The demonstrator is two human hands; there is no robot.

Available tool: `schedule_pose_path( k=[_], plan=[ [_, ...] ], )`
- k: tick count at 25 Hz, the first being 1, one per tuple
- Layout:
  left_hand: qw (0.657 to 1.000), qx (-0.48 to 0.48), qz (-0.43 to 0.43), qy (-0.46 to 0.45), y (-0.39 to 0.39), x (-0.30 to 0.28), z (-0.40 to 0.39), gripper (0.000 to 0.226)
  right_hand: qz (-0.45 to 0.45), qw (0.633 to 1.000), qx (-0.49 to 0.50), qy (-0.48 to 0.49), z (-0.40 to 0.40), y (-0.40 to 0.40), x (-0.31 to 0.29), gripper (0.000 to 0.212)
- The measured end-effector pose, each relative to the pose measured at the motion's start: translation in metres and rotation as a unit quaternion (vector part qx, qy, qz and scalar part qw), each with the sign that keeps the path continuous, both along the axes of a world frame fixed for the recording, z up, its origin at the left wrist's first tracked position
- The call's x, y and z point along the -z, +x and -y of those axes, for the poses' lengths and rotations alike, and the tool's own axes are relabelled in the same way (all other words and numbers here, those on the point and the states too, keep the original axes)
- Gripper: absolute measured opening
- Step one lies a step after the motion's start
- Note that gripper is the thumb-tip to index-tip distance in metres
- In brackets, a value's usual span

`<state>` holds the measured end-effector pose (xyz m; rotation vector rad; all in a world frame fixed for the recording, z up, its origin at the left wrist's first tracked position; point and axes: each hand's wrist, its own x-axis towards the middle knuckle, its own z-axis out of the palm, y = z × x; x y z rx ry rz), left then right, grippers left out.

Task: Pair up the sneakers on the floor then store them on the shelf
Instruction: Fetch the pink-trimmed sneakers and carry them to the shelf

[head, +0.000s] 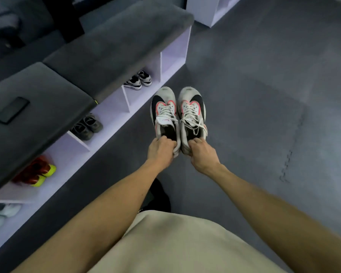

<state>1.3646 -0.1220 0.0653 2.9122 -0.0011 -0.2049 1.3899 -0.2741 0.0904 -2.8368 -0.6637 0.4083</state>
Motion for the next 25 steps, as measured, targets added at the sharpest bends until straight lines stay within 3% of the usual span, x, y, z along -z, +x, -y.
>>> schedule_pose_path(
  k=[13, 18, 25],
  plan=[
    [0.977, -0.21, -0.039, -0.004, 0.152, 0.017, -0.108, 0.014, -0.032, 0.98, -0.195, -0.009, -0.128, 0.21, 0.012, 0.016],
    [0.937, -0.344, -0.062, -0.014, 0.188, 0.022, -0.109, 0.012, -0.053, 0.949, -0.311, -0.013, -0.153, 0.276, 0.024, 0.017],
    [0.886, -0.448, -0.112, -0.041, 0.21, 0.049, -0.118, 0.015, -0.094, 0.902, -0.42, -0.026, -0.189, 0.318, 0.05, 0.019]
  ],
)
